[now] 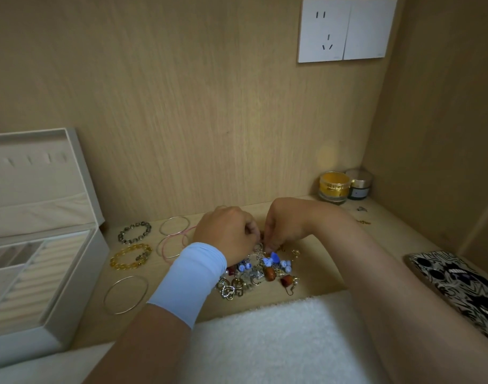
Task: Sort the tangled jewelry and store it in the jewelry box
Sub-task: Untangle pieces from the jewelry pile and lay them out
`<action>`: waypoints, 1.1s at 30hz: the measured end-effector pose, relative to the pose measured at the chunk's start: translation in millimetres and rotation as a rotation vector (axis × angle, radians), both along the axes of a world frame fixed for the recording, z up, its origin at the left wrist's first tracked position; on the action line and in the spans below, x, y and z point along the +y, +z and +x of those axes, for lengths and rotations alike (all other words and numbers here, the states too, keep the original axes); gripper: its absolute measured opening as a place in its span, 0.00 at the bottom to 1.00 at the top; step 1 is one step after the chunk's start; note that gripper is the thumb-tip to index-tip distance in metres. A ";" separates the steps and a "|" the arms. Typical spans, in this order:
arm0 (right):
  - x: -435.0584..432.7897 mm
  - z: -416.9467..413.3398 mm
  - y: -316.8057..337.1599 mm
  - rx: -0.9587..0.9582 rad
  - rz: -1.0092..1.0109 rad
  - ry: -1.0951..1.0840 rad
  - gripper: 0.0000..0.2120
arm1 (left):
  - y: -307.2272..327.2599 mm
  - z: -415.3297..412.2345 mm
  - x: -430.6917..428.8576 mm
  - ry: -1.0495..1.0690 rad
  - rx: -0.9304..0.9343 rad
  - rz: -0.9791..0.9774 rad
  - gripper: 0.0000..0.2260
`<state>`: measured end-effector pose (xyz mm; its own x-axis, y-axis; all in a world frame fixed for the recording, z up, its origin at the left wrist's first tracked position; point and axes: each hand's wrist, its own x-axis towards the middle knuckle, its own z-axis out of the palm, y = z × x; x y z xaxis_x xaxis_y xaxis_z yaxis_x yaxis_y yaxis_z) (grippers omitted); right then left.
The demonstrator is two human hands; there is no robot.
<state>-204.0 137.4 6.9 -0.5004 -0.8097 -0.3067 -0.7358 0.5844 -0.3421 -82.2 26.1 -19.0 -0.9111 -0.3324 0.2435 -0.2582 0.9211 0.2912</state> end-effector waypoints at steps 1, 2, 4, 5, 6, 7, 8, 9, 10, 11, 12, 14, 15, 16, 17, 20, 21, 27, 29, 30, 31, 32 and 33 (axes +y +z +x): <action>-0.8 0.4 -0.3 0.011 0.001 0.007 0.10 | 0.9 0.9 -1.3 -0.002 0.003 0.027 0.06; -0.4 0.7 0.8 0.021 0.001 0.017 0.09 | 1.9 1.9 -2.4 -0.014 0.002 0.055 0.05; 2.7 0.5 6.4 0.014 -0.029 0.022 0.06 | 3.1 3.1 -3.6 -0.032 0.004 0.109 0.04; 5.1 -0.1 10.6 -0.008 -0.069 0.008 0.03 | 4.1 3.6 -3.3 -0.033 0.010 0.153 0.04; 7.6 -0.9 15.1 -0.030 -0.120 -0.009 0.01 | 5.3 3.8 -2.8 -0.029 0.018 0.220 0.03; 9.6 -2.2 19.2 -0.050 -0.178 -0.023 0.01 | 6.9 3.7 -2.1 -0.022 0.034 0.310 0.02; 11.1 -3.3 22.6 -0.072 -0.238 -0.037 0.02 | 8.7 3.2 -1.2 -0.012 0.059 0.415 0.02; 12.2 -3.5 25.2 -0.101 -0.300 -0.051 0.02 | 10.3 2.7 -1.0 -0.001 0.091 0.515 0.02; 12.3 -3.2 27.1 -0.131 -0.360 -0.065 0.02 | 11.9 2.3 -1.5 0.012 0.124 0.595 0.03; 12.1 -2.1 28.5 -0.164 -0.413 -0.078 0.03 | 13.4 1.8 -3.1 0.030 0.155 0.657 0.04; 11.5 -0.6 29.6 -0.197 -0.452 -0.087 0.04 | 15.5 2.2 -5.0 0.048 0.182 0.709 0.05; 9.4 3.1 31.1 -0.254 -0.497 -0.094 0.06 | 19.7 4.0 -9.7 0.074 0.227 0.802 0.05; 8.5 5.2 31.3 -0.275 -0.511 -0.094 0.06 | 21.6 5.5 -11.6 0.080 0.243 0.832 0.05; 7.1 7.2 31.0 -0.289 -0.523 -0.093 0.06 | 23.1 7.6 -14.0 0.085 0.253 0.846 0.04; 5.4 9.0 30.2 -0.302 -0.535 -0.096 0.06 | 23.9 9.9 -15.8 0.088 0.260 0.848 0.04; -0.9 17.1 28.8 -0.336 -0.572 -0.114 0.05 | 26.3 20.1 -21.6 0.084 0.283 0.817 0.05; -3.1 21.1 28.4 -0.347 -0.583 -0.118 0.05 | 27.0 24.9 -24.4 0.081 0.283 0.799 0.05; -27.5 63.6 16.8 -0.235 -0.502 -0.012 0.03 | 19.4 78.6 -52.9 0.062 0.041 0.469 0.03; -38.4 82.1 6.7 -0.107 -0.447 0.057 0.02 | 13.9 100.9 -60.7 0.079 -0.037 0.324 0.06; -42.2 90.8 1.3 -0.064 -0.418 0.091 0.02 | 12.4 109.6 -63.0 0.083 -0.066 0.275 0.06; -45.2 99.5 -3.5 -0.027 -0.396 0.120 0.01 | 12.3 117.1 -64.7 0.079 -0.089 0.244 0.07; -47.8 107.4 -7.8 0.022 -0.380 0.139 0.01 | 12.7 123.4 -66.3 0.071 -0.115 0.227 0.06; -49.9 114.4 -10.9 0.083 -0.361 0.151 0.02 | 13.1 127.6 -67.7 0.061 -0.146 0.210 0.05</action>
<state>-89.6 87.5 -4.0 -0.3789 -0.9242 0.0474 -0.8381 0.3210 -0.4412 45.5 -41.6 -5.8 -0.9081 -0.4176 0.0304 -0.3653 0.8257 0.4299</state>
